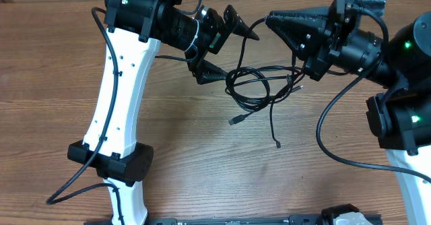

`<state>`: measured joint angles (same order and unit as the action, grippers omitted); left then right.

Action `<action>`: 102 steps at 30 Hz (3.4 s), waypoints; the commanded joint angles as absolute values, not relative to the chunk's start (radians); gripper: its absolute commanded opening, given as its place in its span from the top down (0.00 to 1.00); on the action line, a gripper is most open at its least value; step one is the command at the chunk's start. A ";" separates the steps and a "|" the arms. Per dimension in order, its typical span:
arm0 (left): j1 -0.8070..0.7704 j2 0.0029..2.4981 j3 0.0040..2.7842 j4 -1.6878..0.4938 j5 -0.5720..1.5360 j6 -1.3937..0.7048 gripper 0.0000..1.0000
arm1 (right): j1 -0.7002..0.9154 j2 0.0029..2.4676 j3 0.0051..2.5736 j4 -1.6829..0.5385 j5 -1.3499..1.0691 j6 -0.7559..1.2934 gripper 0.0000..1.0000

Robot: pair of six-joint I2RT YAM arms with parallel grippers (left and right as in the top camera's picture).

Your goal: Untangle cables

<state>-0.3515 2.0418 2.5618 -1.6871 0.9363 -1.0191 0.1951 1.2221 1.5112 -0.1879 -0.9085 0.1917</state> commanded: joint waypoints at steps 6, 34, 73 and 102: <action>-0.353 2.008 2.587 -1.672 0.924 -1.014 0.00 | 0.187 1.206 1.539 -0.174 -0.876 0.156 0.96; -0.274 2.008 2.584 -1.690 0.912 0.981 0.00 | 0.093 1.206 1.539 -0.282 -0.896 0.245 0.96; -0.385 2.008 2.580 -1.689 0.992 1.121 0.96 | 0.094 1.207 1.539 0.045 -1.065 0.561 0.96; -0.170 2.008 2.580 -1.649 0.985 0.647 0.96 | 0.043 1.305 1.539 -0.568 -0.666 0.546 0.00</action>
